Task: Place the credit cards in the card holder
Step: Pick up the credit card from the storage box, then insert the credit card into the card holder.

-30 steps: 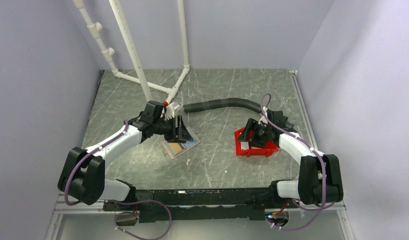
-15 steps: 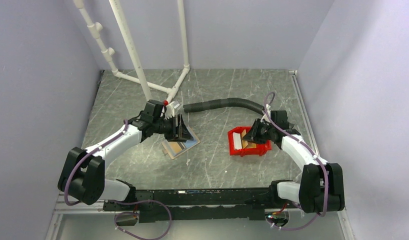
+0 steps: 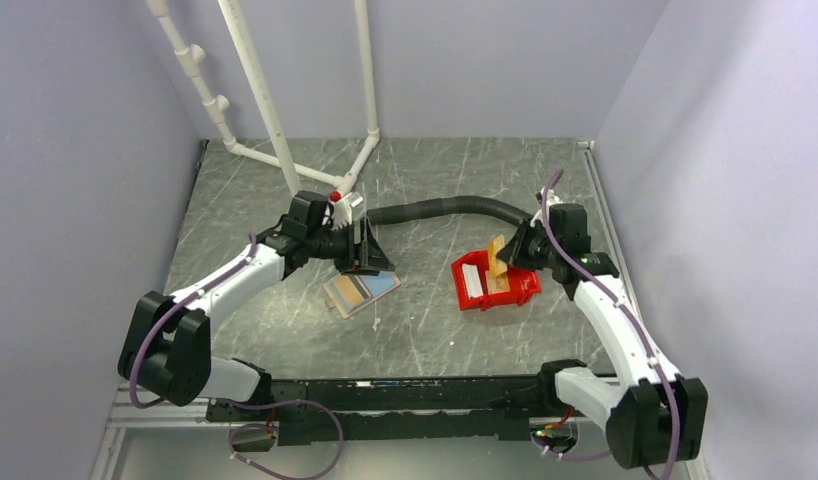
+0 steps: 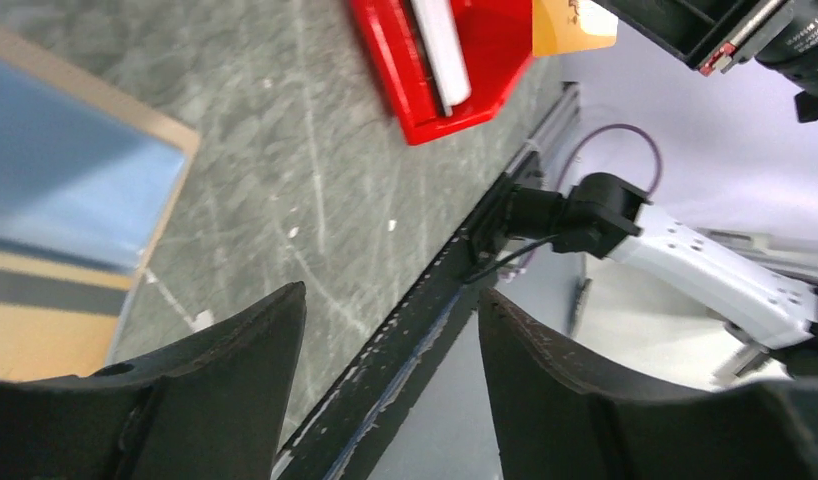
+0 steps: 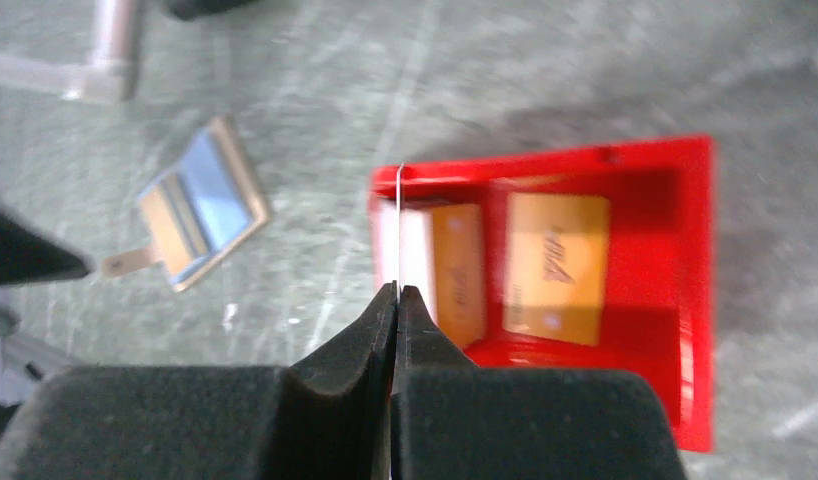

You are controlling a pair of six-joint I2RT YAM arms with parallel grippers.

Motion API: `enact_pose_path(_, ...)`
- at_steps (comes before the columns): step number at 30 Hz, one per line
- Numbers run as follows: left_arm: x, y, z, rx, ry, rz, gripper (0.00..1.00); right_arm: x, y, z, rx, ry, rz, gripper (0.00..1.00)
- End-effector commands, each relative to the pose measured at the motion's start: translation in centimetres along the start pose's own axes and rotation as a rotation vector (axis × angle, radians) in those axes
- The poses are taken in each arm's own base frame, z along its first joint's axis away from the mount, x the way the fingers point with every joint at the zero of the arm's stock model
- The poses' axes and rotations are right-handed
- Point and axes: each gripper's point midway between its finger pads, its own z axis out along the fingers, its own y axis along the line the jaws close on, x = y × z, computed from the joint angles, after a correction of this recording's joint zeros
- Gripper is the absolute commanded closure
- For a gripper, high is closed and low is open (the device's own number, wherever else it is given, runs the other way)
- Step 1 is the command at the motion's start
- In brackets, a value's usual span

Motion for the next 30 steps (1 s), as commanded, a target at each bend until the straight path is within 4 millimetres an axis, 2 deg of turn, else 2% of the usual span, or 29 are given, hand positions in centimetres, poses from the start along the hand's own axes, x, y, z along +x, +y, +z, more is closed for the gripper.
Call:
enact_pose_path(1, -1.7, -4.8, 0.0, 0.245, -0.014, 0.051, 0.28, -2.6, 6.7, -2.3, -0.192, -0.102, -0.114, 1.00)
enact_pose_path(3, -2.3, -6.8, -0.3, 0.367, -0.040, 0.077, 0.26, -1.4, 12.4, -2.6, -0.461, -0.048, -0.106, 1.00)
enact_pose_path(6, -2.8, -8.3, -0.9, 0.458, -0.087, 0.064, 0.26, -0.5, 19.1, -3.5, -0.730, -0.021, -0.106, 1.00)
enact_pose_path(9, -2.9, -8.8, -1.4, 0.503, -0.134, 0.044, 0.27, -0.5, 23.0, -4.2, -0.869, -0.025, -0.100, 1.00)
enact_pose_path(12, -2.5, -9.2, -2.2, 0.540, -0.172, 0.016, 0.29, 0.0, 26.1, -4.5, -0.985, 0.034, -0.092, 1.00)
enact_pose_path(15, -2.4, -9.9, -3.1, 0.575, -0.209, 0.029, 0.35, 0.8, 27.7, -3.8, -1.027, 0.082, -0.106, 1.00)
enact_pose_path(19, -2.3, -9.7, -4.1, 0.553, -0.275, 0.020, 0.51, 1.2, 28.0, -3.0, -1.035, 0.104, -0.100, 1.00)
enact_pose_path(21, -2.3, -9.3, -4.8, 0.539, -0.312, 0.015, 0.50, 1.4, 27.9, -2.9, -1.034, 0.105, -0.101, 1.00)
enact_pose_path(23, -2.5, -9.0, -5.8, 0.536, -0.358, 0.008, 0.45, 1.4, 27.9, -3.0, -1.039, 0.106, -0.092, 1.00)
enact_pose_path(25, -2.6, -8.8, -6.3, 0.536, -0.385, -0.009, 0.46, 1.5, 28.0, -3.1, -1.055, 0.109, -0.083, 1.00)
enact_pose_path(28, -2.7, -8.8, -6.4, 0.530, -0.385, -0.016, 0.61, 1.6, 28.4, -3.1, -1.076, 0.127, -0.074, 1.00)
enact_pose_path(30, -2.9, -8.6, -6.5, 0.526, -0.394, -0.027, 0.83, 1.8, 28.8, -3.2, -1.094, 0.137, -0.080, 1.00)
